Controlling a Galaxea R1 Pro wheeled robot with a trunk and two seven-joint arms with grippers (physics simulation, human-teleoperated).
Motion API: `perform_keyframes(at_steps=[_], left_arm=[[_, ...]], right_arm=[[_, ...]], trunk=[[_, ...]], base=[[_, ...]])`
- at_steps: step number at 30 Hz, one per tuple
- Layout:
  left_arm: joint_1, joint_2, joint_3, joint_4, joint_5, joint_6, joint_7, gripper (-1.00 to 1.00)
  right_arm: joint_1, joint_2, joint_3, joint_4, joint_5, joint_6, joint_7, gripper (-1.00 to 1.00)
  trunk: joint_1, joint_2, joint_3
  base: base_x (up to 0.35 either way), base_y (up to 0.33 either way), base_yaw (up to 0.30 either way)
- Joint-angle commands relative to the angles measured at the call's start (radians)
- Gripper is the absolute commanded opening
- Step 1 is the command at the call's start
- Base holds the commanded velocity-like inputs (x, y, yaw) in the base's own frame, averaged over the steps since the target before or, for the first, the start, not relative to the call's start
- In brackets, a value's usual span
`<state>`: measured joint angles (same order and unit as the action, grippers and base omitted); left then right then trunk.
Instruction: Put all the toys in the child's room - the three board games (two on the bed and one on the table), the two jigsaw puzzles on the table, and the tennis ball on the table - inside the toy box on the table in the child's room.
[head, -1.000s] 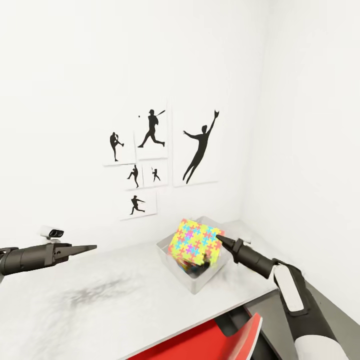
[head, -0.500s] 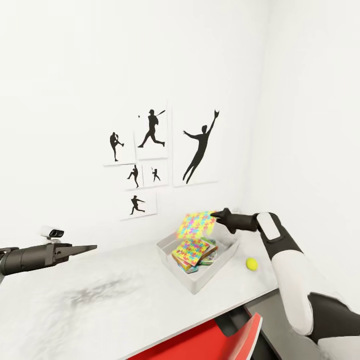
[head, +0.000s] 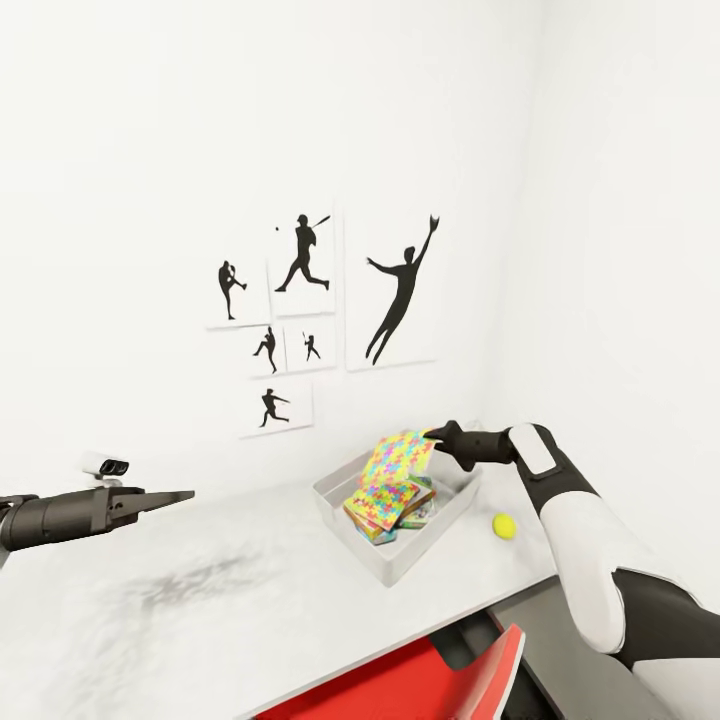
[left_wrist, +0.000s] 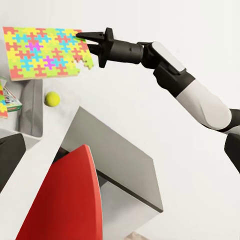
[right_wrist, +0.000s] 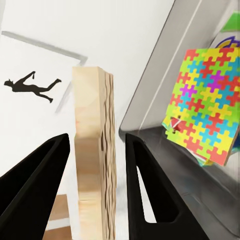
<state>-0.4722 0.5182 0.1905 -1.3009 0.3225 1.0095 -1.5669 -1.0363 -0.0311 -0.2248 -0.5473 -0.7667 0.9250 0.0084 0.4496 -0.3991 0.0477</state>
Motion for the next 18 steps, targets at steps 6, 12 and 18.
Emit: perform_keyframes(at_steps=[6,12,18], left_arm=[[0.0,0.0,-0.001,0.0,0.0,0.011,-0.004,1.0],[0.001,-0.026,-0.004,0.0,-0.006,0.009,-0.004,1.0],[0.013,-0.039,-0.014,0.002,-0.008,-0.056,-0.004,1.0]], right_arm=[[0.001,-0.003,-0.008,0.004,0.001,0.005,0.002,-1.0],[0.002,-0.003,-0.012,0.004,-0.001,0.005,0.008,-1.0],[0.002,-0.002,-0.007,-0.002,0.001,0.005,0.072,-1.0]], trunk=[[0.0,-0.001,-0.01],[0.0,-0.001,-0.02],[0.0,-0.001,-0.03]], base=[[0.0,0.0,0.0],[0.0,0.0,0.0],[0.0,0.0,0.0]])
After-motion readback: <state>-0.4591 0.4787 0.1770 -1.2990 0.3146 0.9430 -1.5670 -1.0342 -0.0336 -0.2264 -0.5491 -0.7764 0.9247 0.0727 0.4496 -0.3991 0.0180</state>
